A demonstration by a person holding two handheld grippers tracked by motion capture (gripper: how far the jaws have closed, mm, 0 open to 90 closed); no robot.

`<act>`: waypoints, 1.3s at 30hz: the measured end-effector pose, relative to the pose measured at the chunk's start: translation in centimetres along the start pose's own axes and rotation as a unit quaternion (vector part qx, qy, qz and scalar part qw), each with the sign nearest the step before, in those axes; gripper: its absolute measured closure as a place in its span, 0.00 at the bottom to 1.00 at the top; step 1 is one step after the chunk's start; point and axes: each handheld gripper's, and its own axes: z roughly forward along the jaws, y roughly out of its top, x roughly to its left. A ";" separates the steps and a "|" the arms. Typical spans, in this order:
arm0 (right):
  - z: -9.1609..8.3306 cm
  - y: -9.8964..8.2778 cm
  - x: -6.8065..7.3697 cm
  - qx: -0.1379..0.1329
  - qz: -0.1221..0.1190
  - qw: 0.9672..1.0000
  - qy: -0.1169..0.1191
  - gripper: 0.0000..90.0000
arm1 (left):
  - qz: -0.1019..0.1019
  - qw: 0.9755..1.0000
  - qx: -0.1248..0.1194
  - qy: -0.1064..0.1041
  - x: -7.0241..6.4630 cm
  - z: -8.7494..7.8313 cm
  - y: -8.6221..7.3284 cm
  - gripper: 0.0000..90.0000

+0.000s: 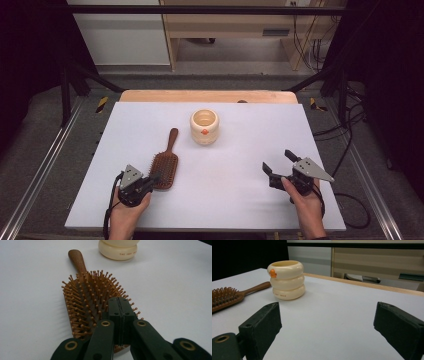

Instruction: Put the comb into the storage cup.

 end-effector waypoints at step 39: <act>0.0 0.0 0.1 0.001 0.000 1.000 0.002 0.09 | 0.008 0.998 0.046 0.040 0.7 0.3 -0.3 1.00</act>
